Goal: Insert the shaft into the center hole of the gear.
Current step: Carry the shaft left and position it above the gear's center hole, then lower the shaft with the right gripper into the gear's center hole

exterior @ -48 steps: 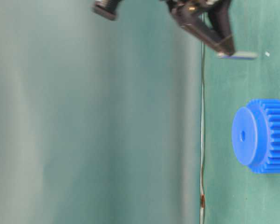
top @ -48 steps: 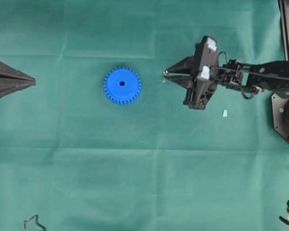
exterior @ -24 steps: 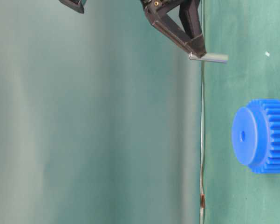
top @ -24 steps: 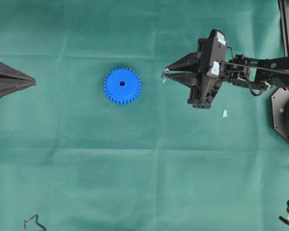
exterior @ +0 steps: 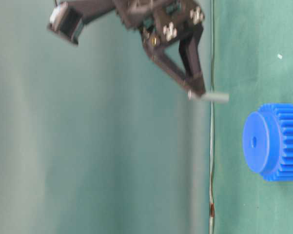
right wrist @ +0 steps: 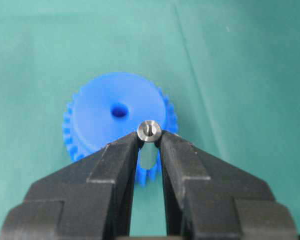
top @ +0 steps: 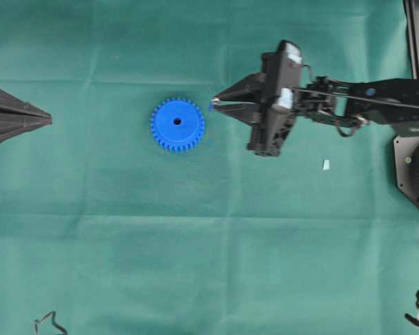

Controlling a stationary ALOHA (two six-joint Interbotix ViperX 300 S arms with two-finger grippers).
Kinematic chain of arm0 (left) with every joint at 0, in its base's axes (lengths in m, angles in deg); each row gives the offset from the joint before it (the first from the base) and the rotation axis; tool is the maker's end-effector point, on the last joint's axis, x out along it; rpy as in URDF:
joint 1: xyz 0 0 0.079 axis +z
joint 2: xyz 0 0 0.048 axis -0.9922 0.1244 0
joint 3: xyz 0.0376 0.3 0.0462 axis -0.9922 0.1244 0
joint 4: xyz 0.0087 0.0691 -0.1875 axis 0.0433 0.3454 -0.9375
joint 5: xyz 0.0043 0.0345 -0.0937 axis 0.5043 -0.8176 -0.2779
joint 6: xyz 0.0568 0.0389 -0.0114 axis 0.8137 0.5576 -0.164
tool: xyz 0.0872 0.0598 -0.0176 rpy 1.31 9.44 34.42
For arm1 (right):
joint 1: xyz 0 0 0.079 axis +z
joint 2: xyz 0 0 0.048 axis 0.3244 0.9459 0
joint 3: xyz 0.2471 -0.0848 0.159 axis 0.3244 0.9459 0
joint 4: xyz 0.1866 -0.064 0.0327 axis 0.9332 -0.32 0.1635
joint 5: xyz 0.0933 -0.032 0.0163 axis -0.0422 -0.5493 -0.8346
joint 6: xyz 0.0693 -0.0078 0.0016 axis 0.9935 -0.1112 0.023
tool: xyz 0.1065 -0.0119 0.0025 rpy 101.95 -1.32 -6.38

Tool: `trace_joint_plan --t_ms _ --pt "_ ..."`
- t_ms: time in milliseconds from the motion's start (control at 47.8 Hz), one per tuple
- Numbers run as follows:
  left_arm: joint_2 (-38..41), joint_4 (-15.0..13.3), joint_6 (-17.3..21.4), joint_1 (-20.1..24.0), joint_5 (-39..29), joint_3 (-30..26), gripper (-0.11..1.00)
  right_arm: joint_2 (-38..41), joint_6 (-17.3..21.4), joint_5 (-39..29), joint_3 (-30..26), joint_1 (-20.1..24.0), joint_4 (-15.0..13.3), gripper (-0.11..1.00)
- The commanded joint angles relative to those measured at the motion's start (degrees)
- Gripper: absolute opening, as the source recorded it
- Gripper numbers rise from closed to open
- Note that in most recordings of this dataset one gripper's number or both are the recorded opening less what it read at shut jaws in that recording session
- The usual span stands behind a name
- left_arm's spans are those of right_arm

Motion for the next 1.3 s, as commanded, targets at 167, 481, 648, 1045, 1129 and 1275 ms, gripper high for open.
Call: trace_joint_plan --t_ms 167,481,648,1045,1129,1275 --pt "0.44 0.18 -0.09 -0.09 0.26 -1.32 0.0 5.27 -0.18 -3.08 -10.11 1.76 -1.67 0.16" --pt "0.44 0.18 -0.26 -0.09 -0.35 -1.32 0.0 7.12 -0.18 -4.48 -11.87 1.85 -1.76 0.16" --pt "0.44 0.18 -0.26 -0.09 -0.53 -1.23 0.0 7.12 -0.18 -4.48 -11.87 1.85 -1.76 0.16" --pt "0.44 0.18 -0.26 -0.18 -0.53 -1.23 0.0 11.51 0.35 -2.99 -11.87 1.85 -1.41 0.16" --pt "0.44 0.18 -0.26 -0.18 -0.53 -1.23 0.0 12.3 0.44 -2.72 -11.87 1.85 -1.41 0.16" --pt "0.53 0.18 -0.35 -0.09 -0.53 -1.23 0.0 12.13 0.44 -2.64 -11.78 1.85 -1.41 0.16"
